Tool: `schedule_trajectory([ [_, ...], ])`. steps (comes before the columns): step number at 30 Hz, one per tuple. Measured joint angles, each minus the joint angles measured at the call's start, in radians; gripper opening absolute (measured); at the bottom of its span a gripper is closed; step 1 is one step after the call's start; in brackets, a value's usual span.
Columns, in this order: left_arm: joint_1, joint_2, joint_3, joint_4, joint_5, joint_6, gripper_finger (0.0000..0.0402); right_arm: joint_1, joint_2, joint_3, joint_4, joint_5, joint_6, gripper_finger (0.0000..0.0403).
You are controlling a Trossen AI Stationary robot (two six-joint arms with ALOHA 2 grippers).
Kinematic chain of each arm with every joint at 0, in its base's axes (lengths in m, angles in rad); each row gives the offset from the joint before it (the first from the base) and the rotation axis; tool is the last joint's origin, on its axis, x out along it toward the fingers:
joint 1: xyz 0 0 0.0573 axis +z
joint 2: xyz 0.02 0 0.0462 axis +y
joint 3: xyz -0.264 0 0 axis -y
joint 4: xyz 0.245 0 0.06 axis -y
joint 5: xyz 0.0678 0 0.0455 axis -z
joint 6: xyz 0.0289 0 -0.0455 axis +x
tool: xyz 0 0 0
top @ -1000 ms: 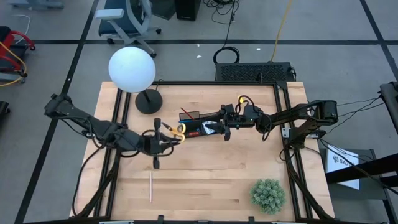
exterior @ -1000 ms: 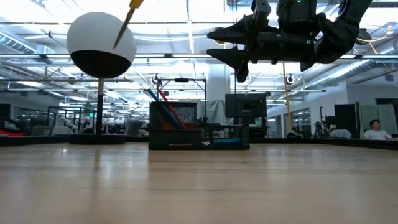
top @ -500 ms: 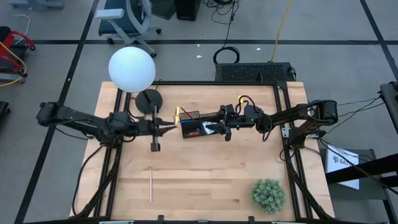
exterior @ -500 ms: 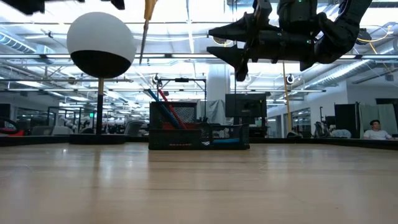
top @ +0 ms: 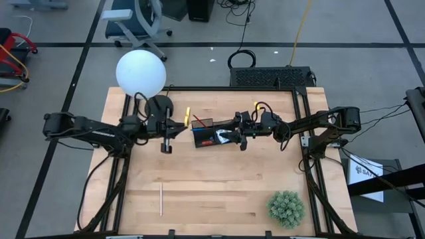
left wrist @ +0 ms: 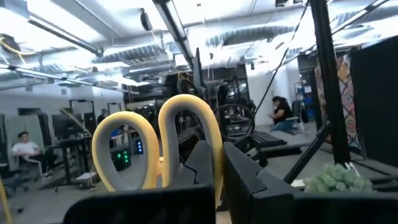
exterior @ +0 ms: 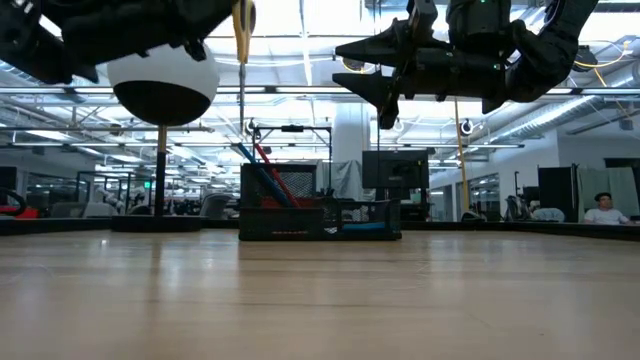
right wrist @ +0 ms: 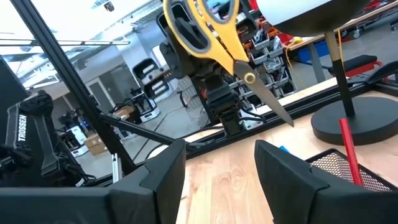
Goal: Pick and place office supplies into organizer
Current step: Put the yellow scissors into the desk organizer
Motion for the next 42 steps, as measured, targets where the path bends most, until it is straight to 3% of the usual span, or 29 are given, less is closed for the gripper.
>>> schedule_trajectory([
  [15, 0.107, 0.262, 0.001, 0.255, 0.095, -0.068, 0.0, 0.0, 0.0, 0.0, 0.0, 0.001, -0.005, 0.0187],
  [27, 0.15, 0.445, 0.001, 0.361, 0.097, -0.131, 0.0, 0.0, 0.0, 0.0, -0.001, 0.002, -0.005, 0.0187],
  [36, 0.149, 0.496, 0.006, 0.369, 0.078, -0.136, 0.0002, 0.0, 0.0, 0.0, -0.001, 0.001, -0.005, 0.0187],
  [42, 0.149, 0.496, 0.011, 0.369, 0.078, -0.158, 0.0036, 0.0, 0.0, 0.0, -0.001, 0.001, -0.005, 0.0187],
])
